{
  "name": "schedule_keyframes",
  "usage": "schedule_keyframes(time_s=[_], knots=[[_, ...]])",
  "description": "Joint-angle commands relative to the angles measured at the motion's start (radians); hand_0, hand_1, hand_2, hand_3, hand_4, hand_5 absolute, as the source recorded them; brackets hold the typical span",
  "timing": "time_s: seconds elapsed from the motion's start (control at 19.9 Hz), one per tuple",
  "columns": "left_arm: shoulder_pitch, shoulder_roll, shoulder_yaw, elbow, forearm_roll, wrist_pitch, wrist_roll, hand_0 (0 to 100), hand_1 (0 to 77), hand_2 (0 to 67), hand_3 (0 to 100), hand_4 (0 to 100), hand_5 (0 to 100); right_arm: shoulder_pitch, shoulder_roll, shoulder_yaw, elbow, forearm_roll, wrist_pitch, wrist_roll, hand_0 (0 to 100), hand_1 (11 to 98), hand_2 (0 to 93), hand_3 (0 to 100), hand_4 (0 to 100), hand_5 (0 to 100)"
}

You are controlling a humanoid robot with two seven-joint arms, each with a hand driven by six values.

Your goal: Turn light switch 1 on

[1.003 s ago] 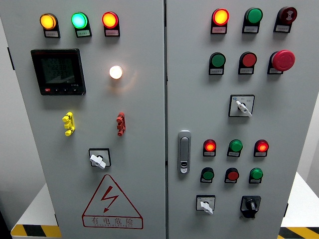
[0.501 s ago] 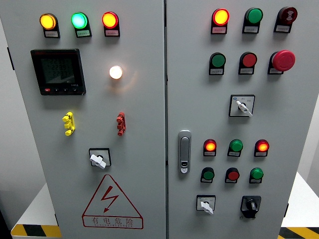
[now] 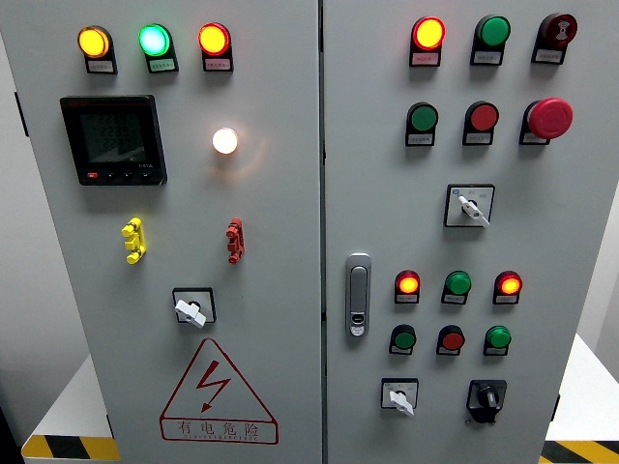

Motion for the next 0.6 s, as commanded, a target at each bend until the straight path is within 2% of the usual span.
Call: schedule_keyframes(time_s=[0.0, 0.05, 0.1, 0.2, 0.3, 0.35, 0.45, 0.55], knots=[[0.012, -0.029, 0.039, 0.125, -0.012, -0.078, 0.0, 0, 28.3, 26.0, 39, 50, 43, 0.002, 0.0015, 0.0, 0.0, 0.0, 0.0, 0.001, 0, 22.4, 0.0, 11, 23, 15], [0.026, -0.036, 0.052, 0.146, -0.012, -0.081, 0.0, 0, 24.5, 23.1, 28, 40, 37, 0.0, 0.0, 0.0, 0.0, 0.0, 0.0, 0.001, 0, 22.4, 0.0, 11, 23, 15], [0.035, -0.044, 0.062, 0.163, -0.009, -0.081, 0.003, 0, 22.2, 21.8, 22, 34, 34, 0.0, 0.0, 0.0, 0.0, 0.0, 0.0, 0.001, 0, 22.4, 0.0, 11, 23, 15], [0.043, -0.044, 0.088, 0.194, -0.006, -0.08, 0.017, 0, 14.5, 18.4, 13, 16, 20, 0.0, 0.0, 0.0, 0.0, 0.0, 0.0, -0.001, 0, 22.4, 0.0, 11, 23, 15], [0.06, -0.05, 0.153, 0.237, -0.004, -0.072, 0.021, 0, 11.4, 16.3, 9, 10, 12, 0.0, 0.0, 0.0, 0.0, 0.0, 0.0, -0.001, 0, 22.5, 0.0, 11, 23, 15], [0.064, -0.061, 0.177, 0.251, -0.004, -0.069, 0.021, 0, 9.1, 15.2, 8, 7, 9, 0.0, 0.0, 0.0, 0.0, 0.0, 0.0, 0.001, 0, 22.4, 0.0, 11, 23, 15], [0.077, -0.078, 0.196, 0.284, -0.007, -0.064, 0.023, 0, 5.5, 14.2, 6, 5, 7, 0.0, 0.0, 0.0, 0.0, 0.0, 0.0, -0.001, 0, 22.4, 0.0, 11, 23, 15], [0.088, -0.083, 0.196, 0.297, -0.011, -0.064, 0.023, 0, 3.0, 12.9, 5, 3, 7, 0.0, 0.0, 0.0, 0.0, 0.0, 0.0, 0.001, 0, 22.5, 0.0, 11, 23, 15]])
